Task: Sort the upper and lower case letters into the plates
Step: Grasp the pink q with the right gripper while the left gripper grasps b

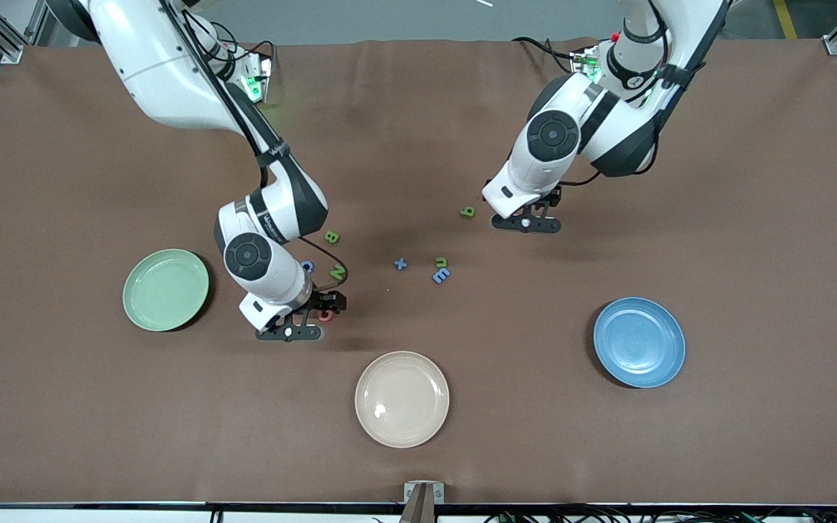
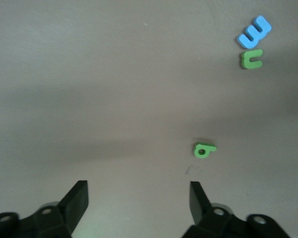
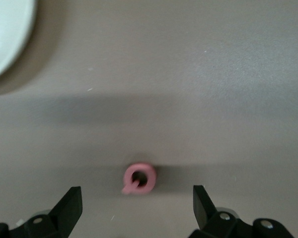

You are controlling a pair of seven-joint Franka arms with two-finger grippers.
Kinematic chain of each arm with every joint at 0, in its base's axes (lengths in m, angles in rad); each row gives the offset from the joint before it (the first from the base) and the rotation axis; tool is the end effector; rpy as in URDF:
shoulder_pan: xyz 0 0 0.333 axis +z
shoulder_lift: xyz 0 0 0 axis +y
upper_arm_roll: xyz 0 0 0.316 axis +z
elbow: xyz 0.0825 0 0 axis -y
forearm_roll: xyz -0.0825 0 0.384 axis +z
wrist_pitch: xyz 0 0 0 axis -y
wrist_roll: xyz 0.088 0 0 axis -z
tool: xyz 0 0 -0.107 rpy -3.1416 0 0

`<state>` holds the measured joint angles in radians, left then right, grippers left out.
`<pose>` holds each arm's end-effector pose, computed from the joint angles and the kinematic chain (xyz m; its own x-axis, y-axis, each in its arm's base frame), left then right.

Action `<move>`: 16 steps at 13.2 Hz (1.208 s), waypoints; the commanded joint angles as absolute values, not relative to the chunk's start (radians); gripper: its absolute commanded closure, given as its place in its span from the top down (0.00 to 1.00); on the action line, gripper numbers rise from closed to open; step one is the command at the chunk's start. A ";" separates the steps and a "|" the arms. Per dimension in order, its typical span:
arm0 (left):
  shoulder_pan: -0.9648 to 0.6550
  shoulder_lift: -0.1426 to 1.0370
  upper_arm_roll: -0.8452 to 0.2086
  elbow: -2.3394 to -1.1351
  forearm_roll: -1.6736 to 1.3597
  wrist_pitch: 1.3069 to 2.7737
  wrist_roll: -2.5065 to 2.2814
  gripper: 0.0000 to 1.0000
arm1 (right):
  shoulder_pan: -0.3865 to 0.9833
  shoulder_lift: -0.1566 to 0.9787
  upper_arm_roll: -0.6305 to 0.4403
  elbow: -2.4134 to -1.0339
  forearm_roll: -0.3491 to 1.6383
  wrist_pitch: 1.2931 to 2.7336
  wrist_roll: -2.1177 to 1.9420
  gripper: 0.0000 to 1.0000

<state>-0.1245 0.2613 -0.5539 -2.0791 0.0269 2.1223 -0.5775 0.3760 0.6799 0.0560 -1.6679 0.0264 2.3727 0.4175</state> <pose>0.4388 -0.3458 0.3066 0.9712 -0.1114 -0.2108 -0.1137 -0.9935 0.0011 0.6239 0.2833 0.2123 0.9999 -0.0171 0.0008 -0.0171 -0.9981 -0.0594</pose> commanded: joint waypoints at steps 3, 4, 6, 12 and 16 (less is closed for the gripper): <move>-0.189 0.373 -0.551 -2.077 0.075 2.210 -0.713 0.81 | 0.377 0.712 0.057 -1.666 0.021 2.402 0.425 0.95; -0.196 0.389 -0.552 -2.075 0.096 2.226 -0.750 0.81 | 0.377 0.724 0.057 -1.666 0.021 2.422 0.425 0.94; -0.241 0.409 -0.551 -2.077 0.109 2.261 -0.825 0.78 | 0.383 0.732 0.057 -1.664 0.021 2.428 0.425 0.86; -0.279 0.449 -0.551 -2.108 0.141 2.373 -0.876 0.68 | 0.399 0.741 0.057 -1.664 0.021 2.427 0.423 0.58; -0.285 0.497 -0.549 -2.109 0.221 2.414 -0.917 0.65 | 0.399 0.746 0.057 -1.664 0.020 2.427 0.423 0.32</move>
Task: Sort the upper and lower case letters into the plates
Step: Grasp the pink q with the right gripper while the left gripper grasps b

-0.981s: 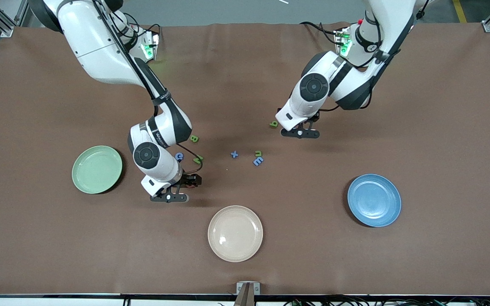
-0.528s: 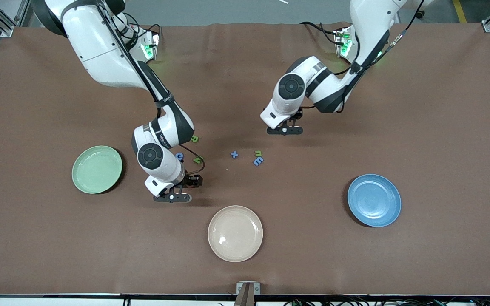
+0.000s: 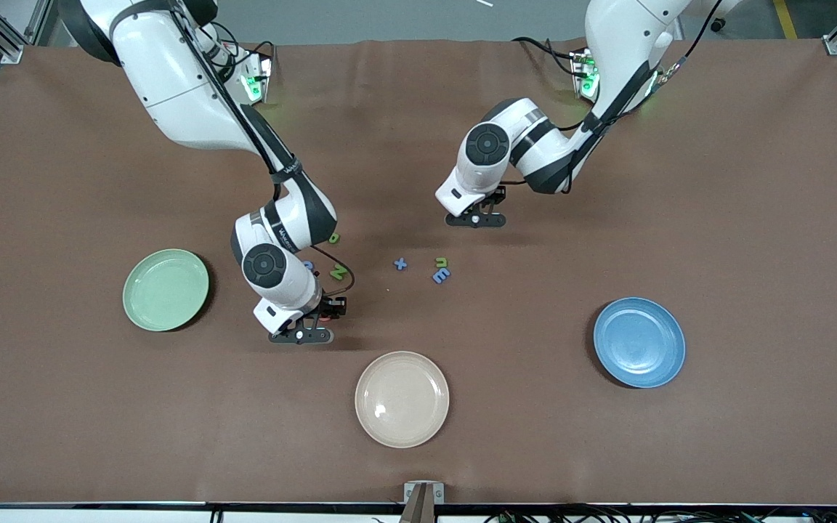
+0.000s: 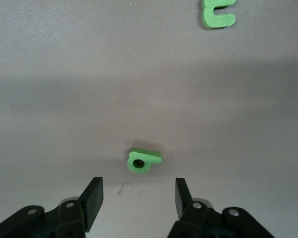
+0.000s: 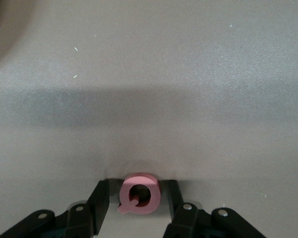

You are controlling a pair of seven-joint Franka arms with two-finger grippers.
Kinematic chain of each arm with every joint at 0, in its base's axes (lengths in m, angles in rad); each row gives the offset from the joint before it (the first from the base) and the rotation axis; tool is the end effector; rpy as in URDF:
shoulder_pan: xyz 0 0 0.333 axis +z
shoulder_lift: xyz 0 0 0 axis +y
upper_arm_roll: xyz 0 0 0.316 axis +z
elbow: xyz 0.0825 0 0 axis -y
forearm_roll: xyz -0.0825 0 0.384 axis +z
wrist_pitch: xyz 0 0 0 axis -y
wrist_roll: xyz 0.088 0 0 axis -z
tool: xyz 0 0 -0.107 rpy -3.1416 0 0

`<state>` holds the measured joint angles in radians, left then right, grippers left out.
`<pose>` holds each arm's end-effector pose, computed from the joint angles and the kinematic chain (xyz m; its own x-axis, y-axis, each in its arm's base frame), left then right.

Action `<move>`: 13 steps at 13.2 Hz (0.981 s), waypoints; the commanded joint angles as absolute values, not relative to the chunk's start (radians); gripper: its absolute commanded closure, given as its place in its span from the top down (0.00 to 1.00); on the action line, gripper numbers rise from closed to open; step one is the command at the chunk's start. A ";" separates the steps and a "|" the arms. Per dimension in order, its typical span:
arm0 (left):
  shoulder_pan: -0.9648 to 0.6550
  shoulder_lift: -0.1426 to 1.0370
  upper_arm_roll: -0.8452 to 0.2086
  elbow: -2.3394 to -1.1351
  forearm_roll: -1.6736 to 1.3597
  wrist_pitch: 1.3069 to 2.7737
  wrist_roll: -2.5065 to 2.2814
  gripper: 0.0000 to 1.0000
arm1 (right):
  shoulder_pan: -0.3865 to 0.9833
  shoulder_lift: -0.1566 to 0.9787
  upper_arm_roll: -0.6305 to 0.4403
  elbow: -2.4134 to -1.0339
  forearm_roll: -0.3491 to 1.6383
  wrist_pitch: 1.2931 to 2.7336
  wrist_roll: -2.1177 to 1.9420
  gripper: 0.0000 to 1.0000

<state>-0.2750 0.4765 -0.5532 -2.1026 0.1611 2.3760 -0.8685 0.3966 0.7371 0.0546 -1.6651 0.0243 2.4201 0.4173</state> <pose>0.3840 -0.4175 0.2112 0.9815 -0.0486 -0.1852 -0.0479 -0.9988 0.0083 0.6165 0.2944 0.1786 1.0000 0.0015 -0.0052 0.0012 -0.9984 -0.0557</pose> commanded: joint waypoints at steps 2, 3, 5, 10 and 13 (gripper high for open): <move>-0.282 0.520 -0.549 -2.109 0.320 2.424 -0.972 0.64 | 0.394 0.741 0.055 -1.664 0.020 2.427 0.423 0.17; -0.282 0.529 -0.551 -2.108 0.345 2.430 -0.998 0.64 | 0.390 0.736 0.055 -1.664 0.020 2.421 0.422 0.11; -0.285 0.541 -0.551 -2.111 0.356 2.465 -1.022 0.64 | 0.382 0.713 0.052 -1.673 0.018 2.393 0.416 0.10; -0.293 0.549 -0.551 -2.121 0.357 2.473 -1.026 0.62 | 0.247 0.416 0.044 -1.860 -0.005 2.163 0.234 0.10; -0.295 0.560 -0.551 -2.120 0.357 2.473 -1.032 0.58 | 0.068 0.289 0.046 -2.005 -0.005 2.167 -0.039 0.10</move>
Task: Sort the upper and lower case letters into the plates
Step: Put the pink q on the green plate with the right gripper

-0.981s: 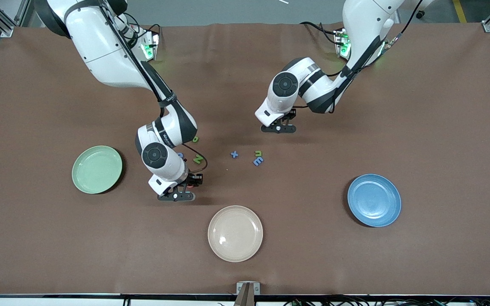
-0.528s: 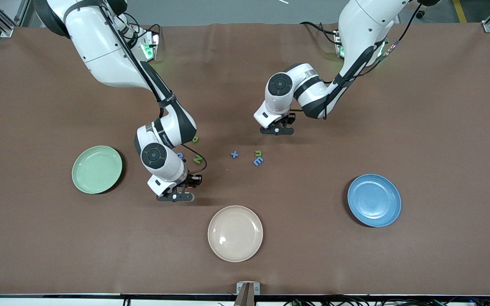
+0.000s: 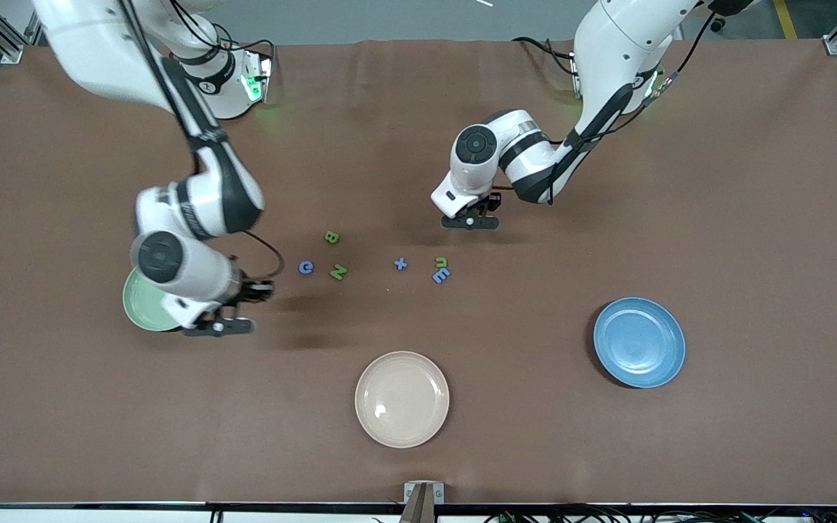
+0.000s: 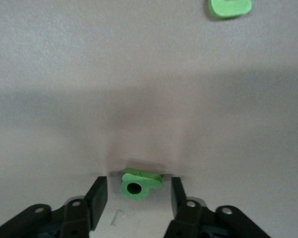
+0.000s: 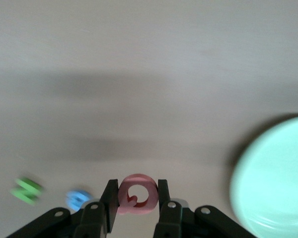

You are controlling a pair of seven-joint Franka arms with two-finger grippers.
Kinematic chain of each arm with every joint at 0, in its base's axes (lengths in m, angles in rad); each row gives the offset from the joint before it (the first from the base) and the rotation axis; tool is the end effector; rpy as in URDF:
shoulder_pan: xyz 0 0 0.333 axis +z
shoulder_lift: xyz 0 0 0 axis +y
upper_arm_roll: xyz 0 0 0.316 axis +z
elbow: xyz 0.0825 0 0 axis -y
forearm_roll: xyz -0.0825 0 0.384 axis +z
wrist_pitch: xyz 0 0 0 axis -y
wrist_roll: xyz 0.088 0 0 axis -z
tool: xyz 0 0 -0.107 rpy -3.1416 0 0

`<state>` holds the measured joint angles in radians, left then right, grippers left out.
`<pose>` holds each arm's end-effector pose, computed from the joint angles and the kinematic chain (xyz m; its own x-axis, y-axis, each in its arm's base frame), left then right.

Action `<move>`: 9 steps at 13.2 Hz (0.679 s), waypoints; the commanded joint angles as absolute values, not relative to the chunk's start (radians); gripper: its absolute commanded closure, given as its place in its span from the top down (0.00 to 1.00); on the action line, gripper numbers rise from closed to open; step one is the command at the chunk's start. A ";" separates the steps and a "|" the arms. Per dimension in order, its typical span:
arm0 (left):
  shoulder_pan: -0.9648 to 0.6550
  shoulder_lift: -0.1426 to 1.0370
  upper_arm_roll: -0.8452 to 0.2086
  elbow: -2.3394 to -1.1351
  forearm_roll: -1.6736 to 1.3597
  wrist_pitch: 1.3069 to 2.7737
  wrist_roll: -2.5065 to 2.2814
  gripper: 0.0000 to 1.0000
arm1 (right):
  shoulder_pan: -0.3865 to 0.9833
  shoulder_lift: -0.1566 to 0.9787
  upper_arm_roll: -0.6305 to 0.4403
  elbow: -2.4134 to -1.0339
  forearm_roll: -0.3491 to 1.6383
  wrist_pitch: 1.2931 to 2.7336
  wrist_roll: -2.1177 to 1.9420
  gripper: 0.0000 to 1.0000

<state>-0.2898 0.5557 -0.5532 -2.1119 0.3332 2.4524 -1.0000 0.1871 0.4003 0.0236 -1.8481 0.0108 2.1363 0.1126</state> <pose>0.3702 -0.4244 0.1757 0.9893 -0.0605 -0.1325 -0.0641 -0.9977 -0.0225 0.6117 0.1304 0.2993 0.9895 0.0900 -0.1131 0.0900 -0.9959 -0.0049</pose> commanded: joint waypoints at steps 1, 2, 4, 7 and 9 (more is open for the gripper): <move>-0.296 0.561 -0.551 -2.120 0.357 2.473 -1.040 0.58 | -0.004 0.282 0.048 -2.017 -0.003 2.172 -0.155 0.10; -0.296 0.561 -0.551 -2.120 0.360 2.473 -1.043 0.57 | -0.056 0.281 0.048 -2.023 -0.002 2.178 -0.223 0.10; -0.296 0.563 -0.551 -2.120 0.362 2.473 -1.043 0.57 | -0.124 0.279 0.048 -2.060 -0.002 2.219 -0.312 0.10; -0.307 0.566 -0.551 -2.115 0.364 2.473 -1.043 0.57 | -0.198 0.284 0.046 -2.201 -0.002 2.455 -0.431 0.10; -0.307 0.566 -0.551 -2.117 0.364 2.473 -1.042 0.57 | -0.204 0.290 0.046 -2.255 -0.002 2.545 -0.440 0.10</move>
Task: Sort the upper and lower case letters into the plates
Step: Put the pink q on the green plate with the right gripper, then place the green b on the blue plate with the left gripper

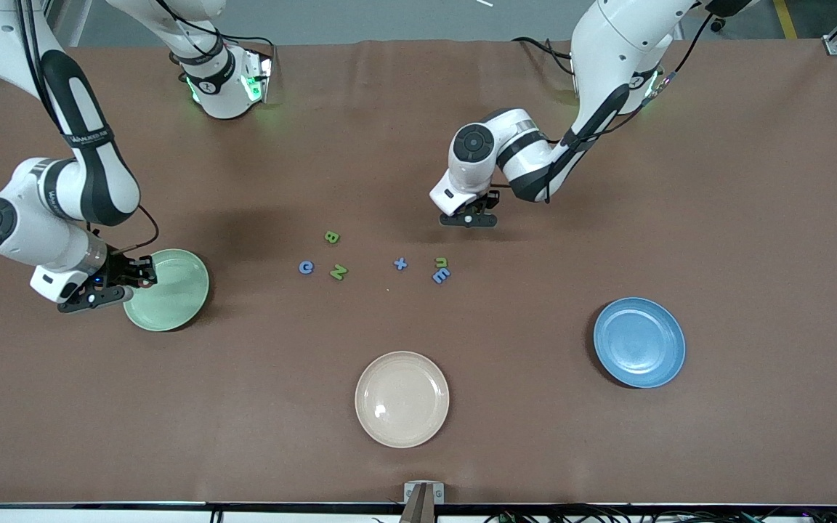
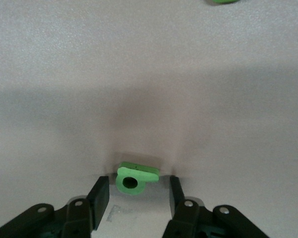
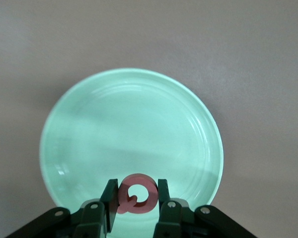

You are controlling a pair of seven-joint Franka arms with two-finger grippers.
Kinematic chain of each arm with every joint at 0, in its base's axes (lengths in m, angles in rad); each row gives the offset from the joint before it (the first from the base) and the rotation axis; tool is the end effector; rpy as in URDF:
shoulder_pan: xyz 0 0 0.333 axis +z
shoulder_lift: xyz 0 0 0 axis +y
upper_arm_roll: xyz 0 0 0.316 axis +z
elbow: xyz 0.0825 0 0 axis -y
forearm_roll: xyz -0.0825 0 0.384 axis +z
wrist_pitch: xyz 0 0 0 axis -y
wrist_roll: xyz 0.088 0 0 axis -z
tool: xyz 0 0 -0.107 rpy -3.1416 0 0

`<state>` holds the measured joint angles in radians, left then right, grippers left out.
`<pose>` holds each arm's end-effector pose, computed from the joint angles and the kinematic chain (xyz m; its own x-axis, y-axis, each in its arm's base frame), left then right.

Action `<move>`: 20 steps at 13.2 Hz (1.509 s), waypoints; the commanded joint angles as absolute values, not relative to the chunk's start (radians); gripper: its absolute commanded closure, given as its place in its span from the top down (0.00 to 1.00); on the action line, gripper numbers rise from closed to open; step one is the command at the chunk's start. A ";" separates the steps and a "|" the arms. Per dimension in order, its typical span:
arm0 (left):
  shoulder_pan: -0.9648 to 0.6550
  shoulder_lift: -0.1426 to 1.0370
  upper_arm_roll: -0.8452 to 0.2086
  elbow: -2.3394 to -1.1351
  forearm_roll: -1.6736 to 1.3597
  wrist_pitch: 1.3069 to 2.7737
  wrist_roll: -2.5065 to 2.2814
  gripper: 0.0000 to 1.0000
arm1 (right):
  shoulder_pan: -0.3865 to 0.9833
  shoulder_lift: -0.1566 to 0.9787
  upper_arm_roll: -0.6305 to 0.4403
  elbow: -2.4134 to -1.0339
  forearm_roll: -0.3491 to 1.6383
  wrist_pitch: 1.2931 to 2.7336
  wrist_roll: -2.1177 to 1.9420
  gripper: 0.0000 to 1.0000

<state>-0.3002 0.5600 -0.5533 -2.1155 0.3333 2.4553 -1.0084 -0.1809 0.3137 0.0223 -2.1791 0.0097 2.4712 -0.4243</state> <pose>0.3640 -0.4276 0.1727 0.9885 -0.0632 -0.1375 -0.0671 -0.9974 -0.0244 0.5524 -0.0884 0.2432 0.9670 0.2543 -0.0144 0.2540 -0.9670 -0.0205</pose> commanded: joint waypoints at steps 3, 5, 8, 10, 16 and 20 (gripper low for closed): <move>-0.305 0.566 -0.549 -2.115 0.365 2.473 -1.042 0.55 | -0.207 0.308 0.046 -2.305 -0.002 2.601 -0.440 0.11; -0.302 0.574 -0.548 -2.115 0.405 2.473 -1.043 0.54 | -0.206 0.331 0.046 -2.316 -0.002 2.608 -0.439 0.13; -0.298 0.577 -0.548 -2.114 0.410 2.473 -1.043 0.50 | -0.206 0.342 0.046 -2.318 -0.002 2.618 -0.439 0.15; -0.301 0.578 -0.548 -2.109 0.413 2.473 -1.043 0.29 | -0.203 0.345 0.046 -2.318 -0.002 2.631 -0.439 0.20; -0.281 0.551 -0.548 -2.111 0.413 2.464 -1.060 0.00 | -0.202 0.342 0.046 -2.319 0.000 2.642 -0.433 0.82; -0.197 0.483 -0.546 -2.102 0.414 2.462 -1.060 0.00 | -0.181 0.267 0.054 -2.295 -0.002 2.574 -0.423 0.99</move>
